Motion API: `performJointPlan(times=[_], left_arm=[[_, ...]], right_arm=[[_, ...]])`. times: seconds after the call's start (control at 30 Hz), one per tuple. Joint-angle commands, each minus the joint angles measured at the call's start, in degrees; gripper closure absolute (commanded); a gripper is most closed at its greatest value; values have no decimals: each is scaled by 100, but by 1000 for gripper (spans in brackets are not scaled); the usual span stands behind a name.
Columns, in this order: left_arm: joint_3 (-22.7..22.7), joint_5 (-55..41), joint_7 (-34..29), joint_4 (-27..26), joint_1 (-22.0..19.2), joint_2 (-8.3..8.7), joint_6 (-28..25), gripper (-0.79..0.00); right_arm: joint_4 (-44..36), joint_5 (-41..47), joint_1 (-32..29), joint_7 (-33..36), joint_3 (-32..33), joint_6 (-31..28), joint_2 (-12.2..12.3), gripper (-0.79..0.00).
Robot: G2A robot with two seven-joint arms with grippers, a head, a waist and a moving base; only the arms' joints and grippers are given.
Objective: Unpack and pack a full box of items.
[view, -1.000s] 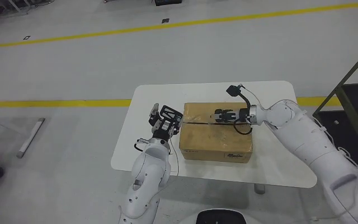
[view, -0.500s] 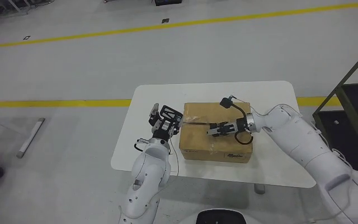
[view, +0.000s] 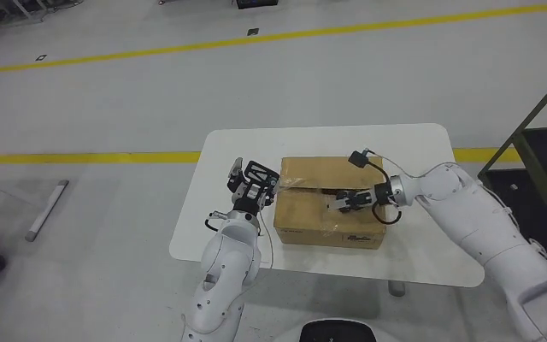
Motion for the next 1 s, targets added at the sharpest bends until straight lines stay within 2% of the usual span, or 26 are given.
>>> performJointPlan(times=[0.0, 0.2, 0.47, 0.87, 0.97], left_arm=[[0, 0, 0, 0, 0, 0, 0, -785], [0, 0, 0, 0, 0, 0, 0, -785], [0, 0, 0, 0, 0, 0, 0, -785], [0, 0, 0, 0, 0, 0, 0, -785], [0, 0, 0, 0, 0, 0, 0, -785]], right_arm=[[-436, 88, -228, 164, 279, 327, 129, -785], [-1512, 176, -886, -79, 1128, 721, 427, -785], [-2469, 685, -1657, -580, 2000, 1377, 628, -785], [-2627, 772, -1735, -591, 1956, 1393, 619, -785], [-2928, 553, -1945, -806, 2060, 1815, 662, -785]])
